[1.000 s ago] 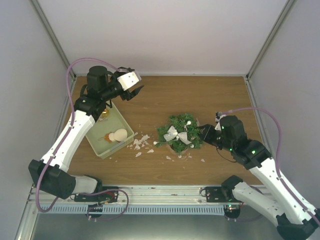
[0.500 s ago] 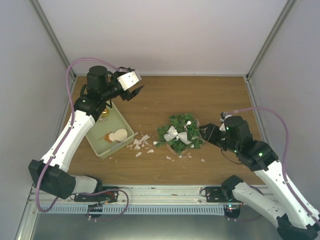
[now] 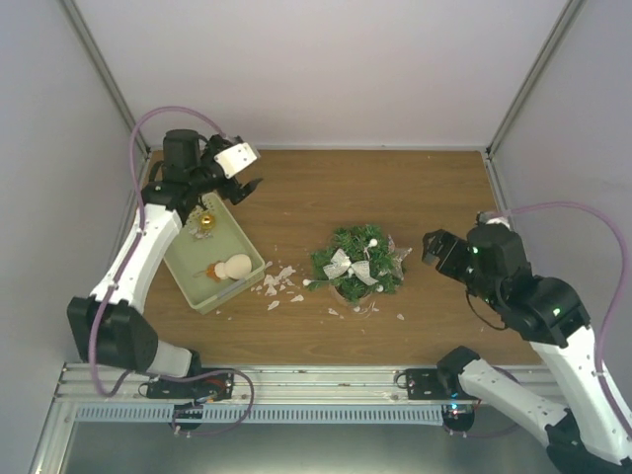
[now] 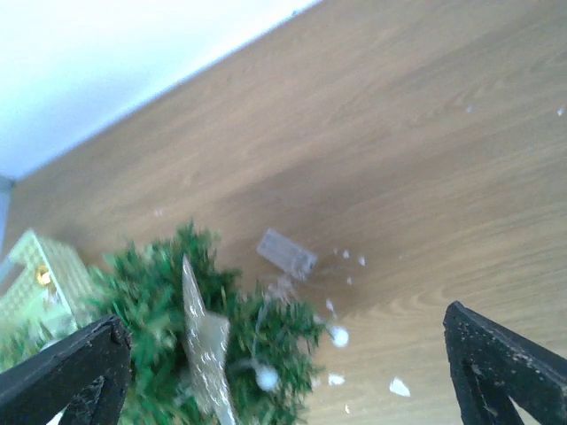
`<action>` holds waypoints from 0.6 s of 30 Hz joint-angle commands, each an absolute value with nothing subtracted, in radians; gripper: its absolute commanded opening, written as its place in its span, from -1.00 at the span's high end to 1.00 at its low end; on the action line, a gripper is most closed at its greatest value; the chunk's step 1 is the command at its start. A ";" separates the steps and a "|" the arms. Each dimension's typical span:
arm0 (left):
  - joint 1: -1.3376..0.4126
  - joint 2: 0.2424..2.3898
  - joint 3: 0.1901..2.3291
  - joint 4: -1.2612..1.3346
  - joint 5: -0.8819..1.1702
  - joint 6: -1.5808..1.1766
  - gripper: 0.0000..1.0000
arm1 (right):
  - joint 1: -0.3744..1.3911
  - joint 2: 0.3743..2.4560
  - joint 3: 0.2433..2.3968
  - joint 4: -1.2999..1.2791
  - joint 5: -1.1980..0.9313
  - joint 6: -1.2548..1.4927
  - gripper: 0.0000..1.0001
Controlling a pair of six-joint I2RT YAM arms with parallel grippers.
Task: Decorate the small christmas tree
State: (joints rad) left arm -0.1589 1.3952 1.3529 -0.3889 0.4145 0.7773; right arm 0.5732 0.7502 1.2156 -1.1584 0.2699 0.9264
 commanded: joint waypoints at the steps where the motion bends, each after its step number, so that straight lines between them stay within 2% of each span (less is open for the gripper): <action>1: -0.041 1.503 1.399 -0.595 0.456 0.827 -0.98 | 0.582 0.795 1.309 -1.134 0.493 0.828 -0.99; 7: -0.030 1.518 1.321 -0.552 0.150 0.806 -0.98 | 0.575 0.904 1.360 -0.955 0.542 0.638 -0.99; 14: -0.005 1.453 1.210 -0.598 0.045 0.803 -0.97 | 0.502 1.016 1.460 -0.876 0.530 0.458 -0.99; 18: 0.044 1.409 1.113 -0.592 -0.050 0.776 -0.94 | 0.378 1.072 1.486 -0.846 0.387 0.363 -0.99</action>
State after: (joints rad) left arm -0.0055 1.4704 1.1816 -0.5861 0.0746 0.7998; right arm 0.4740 1.0386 1.4487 -0.9131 0.4770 0.4999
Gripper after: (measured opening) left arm 0.980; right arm 0.995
